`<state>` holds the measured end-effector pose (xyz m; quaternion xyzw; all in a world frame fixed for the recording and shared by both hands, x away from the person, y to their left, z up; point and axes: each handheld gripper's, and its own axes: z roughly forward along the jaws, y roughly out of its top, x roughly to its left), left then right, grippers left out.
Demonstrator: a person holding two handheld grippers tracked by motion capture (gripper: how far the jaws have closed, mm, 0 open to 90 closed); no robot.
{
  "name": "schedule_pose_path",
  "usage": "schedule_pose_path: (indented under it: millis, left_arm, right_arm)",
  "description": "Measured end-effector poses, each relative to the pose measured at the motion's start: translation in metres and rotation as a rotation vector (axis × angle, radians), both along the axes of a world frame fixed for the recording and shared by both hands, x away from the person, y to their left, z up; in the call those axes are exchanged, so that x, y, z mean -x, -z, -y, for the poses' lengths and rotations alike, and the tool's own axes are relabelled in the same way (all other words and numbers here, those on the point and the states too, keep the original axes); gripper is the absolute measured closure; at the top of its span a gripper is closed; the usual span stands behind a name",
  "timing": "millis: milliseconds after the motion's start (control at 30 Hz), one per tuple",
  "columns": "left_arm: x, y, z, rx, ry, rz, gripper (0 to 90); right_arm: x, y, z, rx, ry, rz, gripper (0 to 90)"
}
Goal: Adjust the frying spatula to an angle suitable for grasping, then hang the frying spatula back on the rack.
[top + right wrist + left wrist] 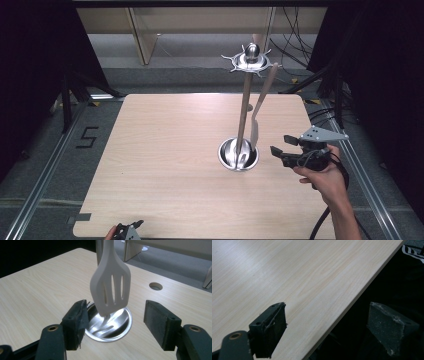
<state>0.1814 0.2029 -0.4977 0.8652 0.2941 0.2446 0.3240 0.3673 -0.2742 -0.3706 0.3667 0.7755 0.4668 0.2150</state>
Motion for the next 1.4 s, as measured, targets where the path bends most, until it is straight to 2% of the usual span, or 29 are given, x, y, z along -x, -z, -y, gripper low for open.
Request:
schedule_pose_path:
  millis: [33, 133, 167, 200, 300, 333, 367, 433, 600, 667, 700, 733, 933, 967, 1000, 1033, 1067, 1100, 1133, 1167, 1267, 1400]
  left_arm:
    - [0.0, -0.003, -0.002, -0.016, 0.019, -0.016, 14.8]
    - [-0.001, -0.001, 0.0, -0.004, 0.006, -0.001, 14.8]
    - [0.0, -0.003, -0.001, -0.004, 0.016, -0.013, 14.8]
    - [0.0, -0.003, -0.002, -0.009, 0.018, -0.014, 14.8]
    - [0.0, -0.003, -0.001, -0.004, 0.019, -0.02, 14.9]
    - [-0.001, -0.001, 0.0, 0.011, -0.002, -0.002, 14.8]
    - [-0.001, -0.001, 0.002, 0.036, 0.013, -0.011, 14.8]
    - [-0.002, -0.001, 0.002, 0.005, 0.012, 0.0, 14.8]
    - [-0.002, -0.001, 0.002, 0.005, -0.001, 0.006, 14.8]
    - [-0.002, -0.001, 0.001, 0.013, 0.014, -0.011, 14.8]
    - [-0.002, -0.003, 0.0, -0.01, 0.027, -0.019, 14.8]
    - [-0.002, -0.003, 0.0, -0.014, 0.03, -0.021, 14.9]
    - [-0.003, -0.002, 0.0, -0.008, 0.026, -0.027, 14.8]
    - [-0.003, -0.002, 0.0, -0.008, 0.025, -0.028, 14.8]
    - [-0.003, -0.002, 0.0, -0.008, 0.025, -0.028, 14.8]
    - [-0.003, -0.002, 0.0, -0.002, 0.022, -0.026, 14.8]
    - [-0.002, -0.002, 0.001, -0.002, 0.009, -0.021, 14.8]
    - [-0.001, -0.003, 0.0, -0.003, 0.013, -0.021, 14.8]
    - [-0.001, -0.001, 0.003, 0.045, -0.002, -0.013, 14.8]
    - [-0.002, -0.001, 0.002, 0.022, -0.002, -0.008, 14.8]
    - [0.001, -0.002, 0.002, 0.025, 0.004, -0.005, 14.8]
    - [0.0, -0.002, 0.003, 0.015, 0.001, 0.0, 14.8]
  right_arm:
    - [0.001, 0.0, -0.001, -0.001, 0.004, -0.018, 36.3]
    - [0.002, 0.004, -0.003, -0.009, 0.015, -0.016, 36.1]
    - [0.002, 0.004, -0.002, 0.012, -0.002, -0.013, 36.1]
    - [0.004, 0.007, -0.003, 0.0, 0.002, -0.037, 36.0]
    - [0.006, 0.009, -0.002, 0.006, 0.007, -0.045, 35.9]
    - [0.005, 0.01, -0.001, 0.018, -0.003, -0.042, 35.9]
    - [0.006, 0.012, -0.001, 0.016, 0.001, -0.055, 35.9]
    - [0.007, 0.016, 0.001, 0.031, -0.01, -0.065, 35.9]
    - [0.007, 0.029, -0.002, 0.042, -0.016, -0.087, 35.7]
    - [0.008, 0.032, -0.006, 0.032, -0.014, -0.103, 35.5]
    - [0.008, 0.032, -0.006, 0.032, -0.014, -0.103, 35.5]
    - [0.008, 0.034, -0.008, 0.028, -0.012, -0.099, 35.4]
    - [0.011, 0.043, -0.013, 0.045, -0.035, -0.119, 35.0]
    - [0.013, 0.045, -0.013, 0.051, -0.036, -0.142, 34.9]
    - [0.013, 0.045, -0.013, 0.051, -0.036, -0.142, 34.9]
    - [0.012, 0.048, -0.013, 0.051, -0.038, -0.126, 34.9]
    - [0.013, 0.048, -0.013, 0.055, -0.048, -0.146, 34.8]
    - [0.014, 0.05, -0.014, 0.041, -0.034, -0.142, 34.8]
    - [0.015, 0.051, -0.013, 0.047, -0.039, -0.156, 34.7]
    - [0.015, 0.053, -0.013, 0.042, -0.032, -0.144, 34.7]
    - [0.02, 0.06, -0.01, 0.049, -0.028, -0.167, 34.6]
    - [0.018, 0.068, -0.008, 0.073, -0.038, -0.167, 34.5]
